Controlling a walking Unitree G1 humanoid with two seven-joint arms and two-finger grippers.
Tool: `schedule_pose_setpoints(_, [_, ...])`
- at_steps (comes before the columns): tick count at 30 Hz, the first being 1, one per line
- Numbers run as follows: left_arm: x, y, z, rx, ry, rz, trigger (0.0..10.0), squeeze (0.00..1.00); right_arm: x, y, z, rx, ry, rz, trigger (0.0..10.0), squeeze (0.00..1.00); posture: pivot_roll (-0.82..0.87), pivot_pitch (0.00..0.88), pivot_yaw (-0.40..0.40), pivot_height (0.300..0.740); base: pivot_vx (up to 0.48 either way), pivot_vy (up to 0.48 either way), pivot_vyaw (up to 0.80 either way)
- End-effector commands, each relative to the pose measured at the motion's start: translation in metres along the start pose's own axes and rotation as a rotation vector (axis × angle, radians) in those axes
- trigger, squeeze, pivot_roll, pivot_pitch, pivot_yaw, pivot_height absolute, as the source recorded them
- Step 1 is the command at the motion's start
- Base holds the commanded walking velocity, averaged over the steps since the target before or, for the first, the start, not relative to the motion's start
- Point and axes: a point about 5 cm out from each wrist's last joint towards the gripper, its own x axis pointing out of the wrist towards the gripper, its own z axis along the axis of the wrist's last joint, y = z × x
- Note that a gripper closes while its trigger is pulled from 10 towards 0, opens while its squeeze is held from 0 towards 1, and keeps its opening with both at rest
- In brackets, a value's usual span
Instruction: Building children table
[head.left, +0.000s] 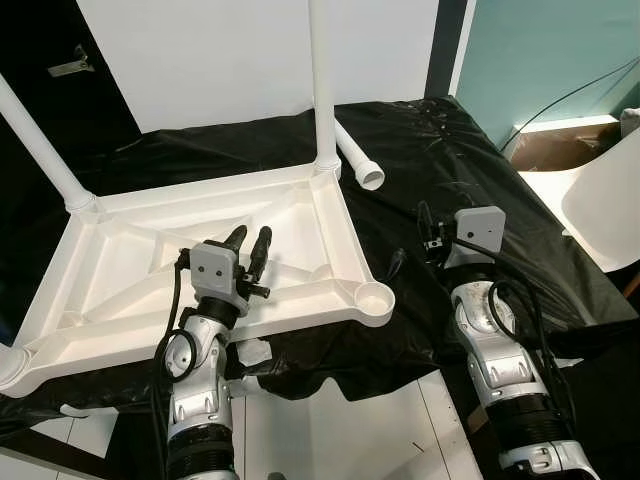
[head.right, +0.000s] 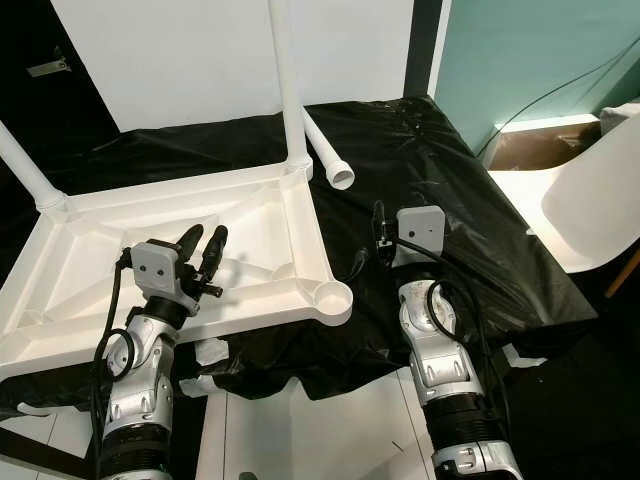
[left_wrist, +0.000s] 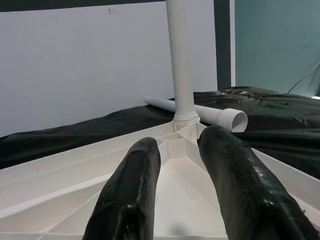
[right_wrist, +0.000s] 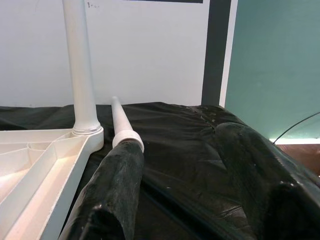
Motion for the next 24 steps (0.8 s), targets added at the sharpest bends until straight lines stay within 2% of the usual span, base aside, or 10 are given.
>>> schedule_pose_setpoints(1, [-0.0054,0.0011,-0.0103,-0.042,0.042,0.235,10.0,0.0,0.0014,0.0033,-0.0017,0.005,0.014,0.002,10.0,0.0,-0.08,0.0,0.066,0.74,0.0,0.0,0.0])
schedule_pose_setpoints(24, [-0.0038,0.0027,-0.0101,-0.041,0.041,0.231,10.0,0.0,0.0035,0.0052,-0.0045,0.0,0.026,0.0,10.0,0.0,-0.08,0.0,0.072,0.74,0.274,0.0,0.0])
